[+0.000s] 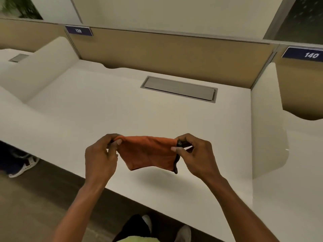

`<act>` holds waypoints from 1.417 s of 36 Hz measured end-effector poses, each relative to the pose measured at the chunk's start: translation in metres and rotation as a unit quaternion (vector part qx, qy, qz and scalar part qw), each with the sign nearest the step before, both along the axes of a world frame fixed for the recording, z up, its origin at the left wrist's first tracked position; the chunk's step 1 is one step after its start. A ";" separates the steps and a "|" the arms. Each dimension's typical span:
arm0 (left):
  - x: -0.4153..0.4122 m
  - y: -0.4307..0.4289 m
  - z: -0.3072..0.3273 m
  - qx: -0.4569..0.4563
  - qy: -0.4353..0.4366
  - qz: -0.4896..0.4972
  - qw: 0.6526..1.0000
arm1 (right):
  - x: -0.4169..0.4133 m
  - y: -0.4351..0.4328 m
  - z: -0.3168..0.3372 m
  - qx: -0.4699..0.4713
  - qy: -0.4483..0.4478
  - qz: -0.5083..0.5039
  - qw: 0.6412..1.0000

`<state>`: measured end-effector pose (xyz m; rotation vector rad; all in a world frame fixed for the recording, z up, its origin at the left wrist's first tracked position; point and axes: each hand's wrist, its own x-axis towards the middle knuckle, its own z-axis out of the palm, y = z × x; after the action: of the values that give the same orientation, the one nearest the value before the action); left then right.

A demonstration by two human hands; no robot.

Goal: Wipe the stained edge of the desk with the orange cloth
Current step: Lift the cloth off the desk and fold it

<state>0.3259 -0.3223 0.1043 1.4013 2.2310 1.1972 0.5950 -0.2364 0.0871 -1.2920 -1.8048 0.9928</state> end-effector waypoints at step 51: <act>-0.208 0.328 -0.157 -0.247 0.291 -0.441 0.812 | -0.228 0.225 -0.132 -0.014 -0.326 0.037 0.945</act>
<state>0.1180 0.0062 -0.0524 2.3112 1.5474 -0.1407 0.3671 -0.0119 -0.0453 -1.7172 -2.3441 0.6635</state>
